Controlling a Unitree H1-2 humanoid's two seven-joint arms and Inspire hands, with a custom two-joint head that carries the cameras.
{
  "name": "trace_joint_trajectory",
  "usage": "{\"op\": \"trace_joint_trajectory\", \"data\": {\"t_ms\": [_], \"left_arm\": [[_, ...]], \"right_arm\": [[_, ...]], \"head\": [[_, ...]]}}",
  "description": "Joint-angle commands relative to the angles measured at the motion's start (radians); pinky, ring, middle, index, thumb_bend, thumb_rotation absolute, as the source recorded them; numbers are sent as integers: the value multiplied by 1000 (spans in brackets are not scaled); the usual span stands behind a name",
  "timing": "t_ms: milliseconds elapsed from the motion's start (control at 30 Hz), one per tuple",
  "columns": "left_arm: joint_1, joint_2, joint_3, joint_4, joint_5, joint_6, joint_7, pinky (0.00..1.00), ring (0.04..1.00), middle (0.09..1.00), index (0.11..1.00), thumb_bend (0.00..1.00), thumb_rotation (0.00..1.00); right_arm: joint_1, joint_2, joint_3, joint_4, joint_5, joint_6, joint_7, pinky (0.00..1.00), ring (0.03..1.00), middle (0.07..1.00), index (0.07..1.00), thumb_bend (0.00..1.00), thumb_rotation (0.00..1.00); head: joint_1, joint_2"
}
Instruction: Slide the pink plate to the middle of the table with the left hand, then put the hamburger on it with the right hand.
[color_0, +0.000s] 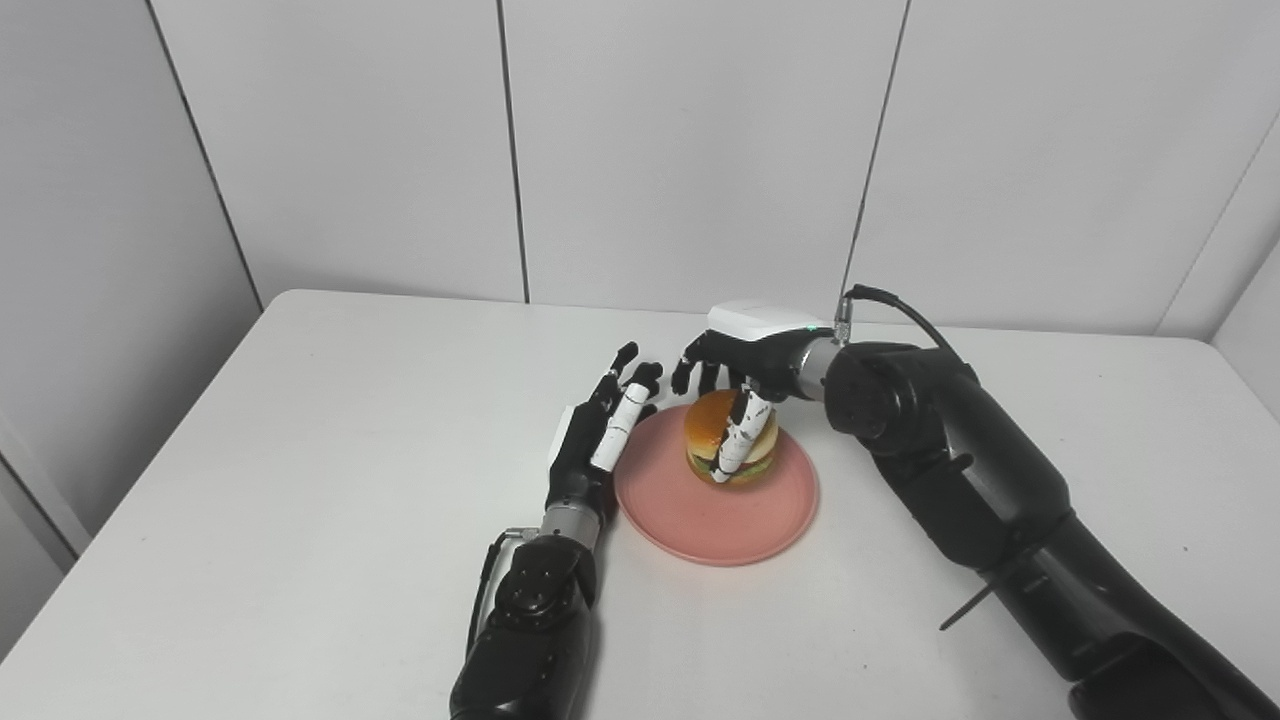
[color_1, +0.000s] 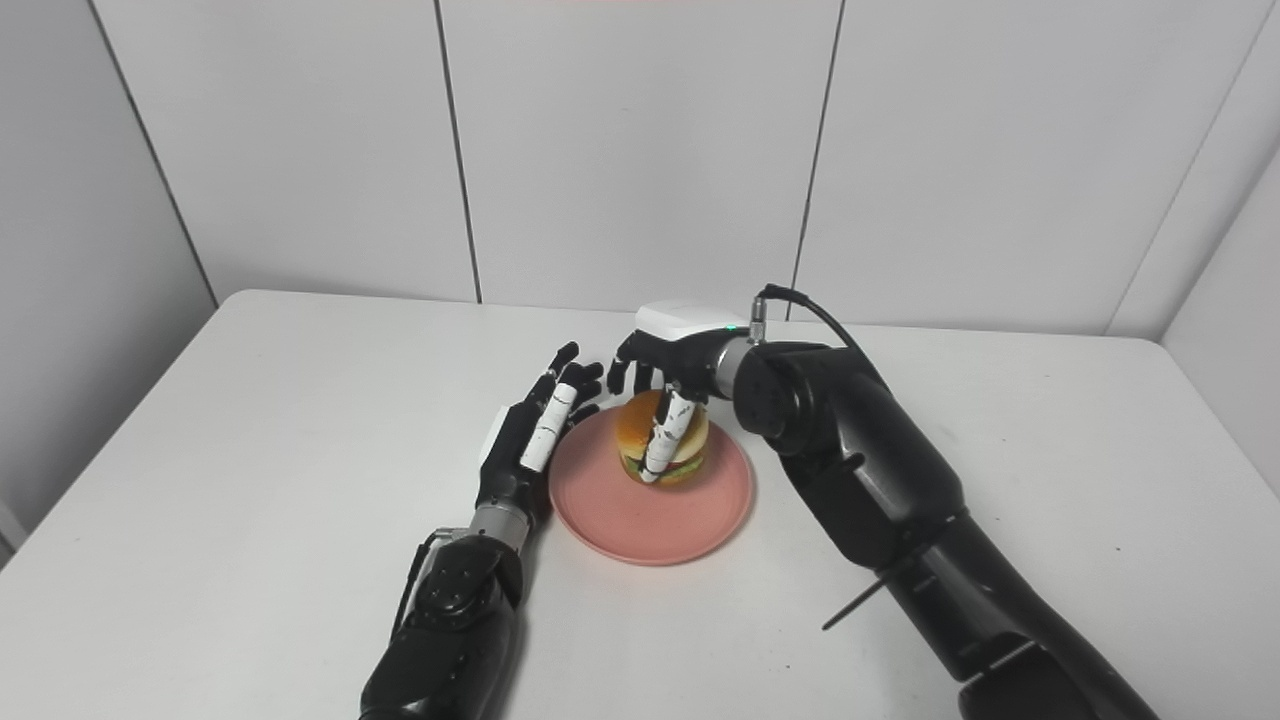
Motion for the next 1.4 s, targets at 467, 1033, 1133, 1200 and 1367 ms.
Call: {"op": "trace_joint_trajectory", "data": {"t_ms": [467,1033,1133,1200,1367], "left_arm": [[6,-13,7,19,-12,-17,-6,903,887,849,912,872,758],[3,-7,5,18,-7,-12,-9,896,891,862,911,867,782],[0,-9,6,23,-10,-13,-10,907,894,865,915,857,782],[0,-9,7,23,-11,-12,-10,899,895,866,915,859,776],[0,-6,5,29,-3,-18,-6,890,889,863,911,863,782]], "right_arm": [[-28,19,0,121,53,-61,-103,413,426,540,706,526,0],[10,33,21,174,59,-55,-179,323,455,495,719,533,0],[13,33,22,172,60,-51,-183,324,455,495,721,533,0],[11,32,24,173,59,-45,-182,422,463,627,731,528,0],[8,25,30,151,51,-32,-167,543,637,722,738,803,29]], "head": [[1,4],[-5,-6],[-3,-7],[-3,-8],[-6,-12]]}}
